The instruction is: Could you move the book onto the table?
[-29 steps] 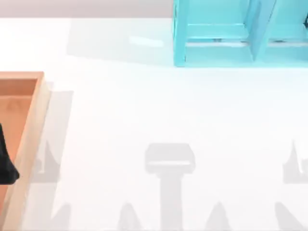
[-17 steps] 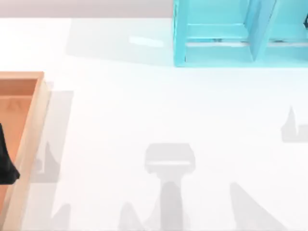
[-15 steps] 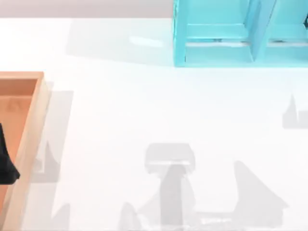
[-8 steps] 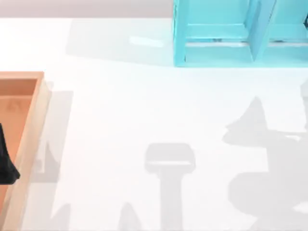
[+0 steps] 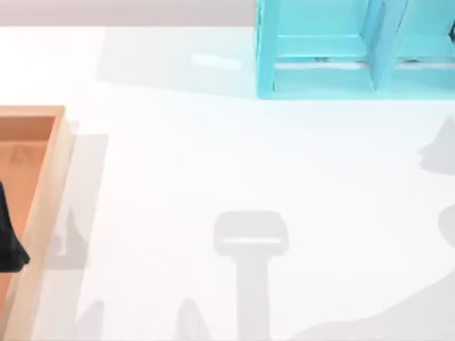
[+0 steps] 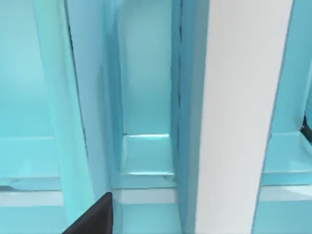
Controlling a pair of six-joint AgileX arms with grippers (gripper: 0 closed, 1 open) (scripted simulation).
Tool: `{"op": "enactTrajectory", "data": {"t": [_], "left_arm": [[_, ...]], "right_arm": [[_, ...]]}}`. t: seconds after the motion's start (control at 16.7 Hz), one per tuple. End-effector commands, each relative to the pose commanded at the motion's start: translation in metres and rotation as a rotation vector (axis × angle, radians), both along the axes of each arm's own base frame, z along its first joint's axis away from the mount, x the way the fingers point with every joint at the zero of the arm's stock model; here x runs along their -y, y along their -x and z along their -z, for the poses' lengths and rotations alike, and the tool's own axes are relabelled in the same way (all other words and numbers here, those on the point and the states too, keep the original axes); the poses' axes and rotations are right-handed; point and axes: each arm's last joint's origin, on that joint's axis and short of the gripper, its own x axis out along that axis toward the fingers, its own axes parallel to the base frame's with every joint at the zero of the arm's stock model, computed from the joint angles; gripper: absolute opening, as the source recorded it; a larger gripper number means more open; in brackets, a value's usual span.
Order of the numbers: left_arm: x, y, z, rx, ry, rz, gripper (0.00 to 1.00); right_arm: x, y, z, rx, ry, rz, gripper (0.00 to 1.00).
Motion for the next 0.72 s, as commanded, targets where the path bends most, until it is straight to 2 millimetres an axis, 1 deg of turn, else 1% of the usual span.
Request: {"op": "enactTrajectory", "data": {"t": [0.12,0.42,0.48,0.6,0.72], "left_arm": [[0.000,0.000,0.000,0.000,0.000,0.000,1.00],[0.000,0.000,0.000,0.000,0.000,0.000,1.00],[0.000,0.000,0.000,0.000,0.000,0.000,1.00],[0.000,0.000,0.000,0.000,0.000,0.000,1.00],[0.000,0.000,0.000,0.000,0.000,0.000,1.00]], "right_arm": [[0.002,-0.002,0.003,0.006,0.002,0.000,1.00],[0.000,-0.002,0.003,0.002,0.000,-0.003,1.00],[0.001,-0.005,0.004,0.002,0.001,-0.002,1.00],[0.003,-0.017,0.006,0.003,0.002,-0.001,1.00],[0.005,-0.037,0.008,0.005,0.002,0.000,1.00]]}}
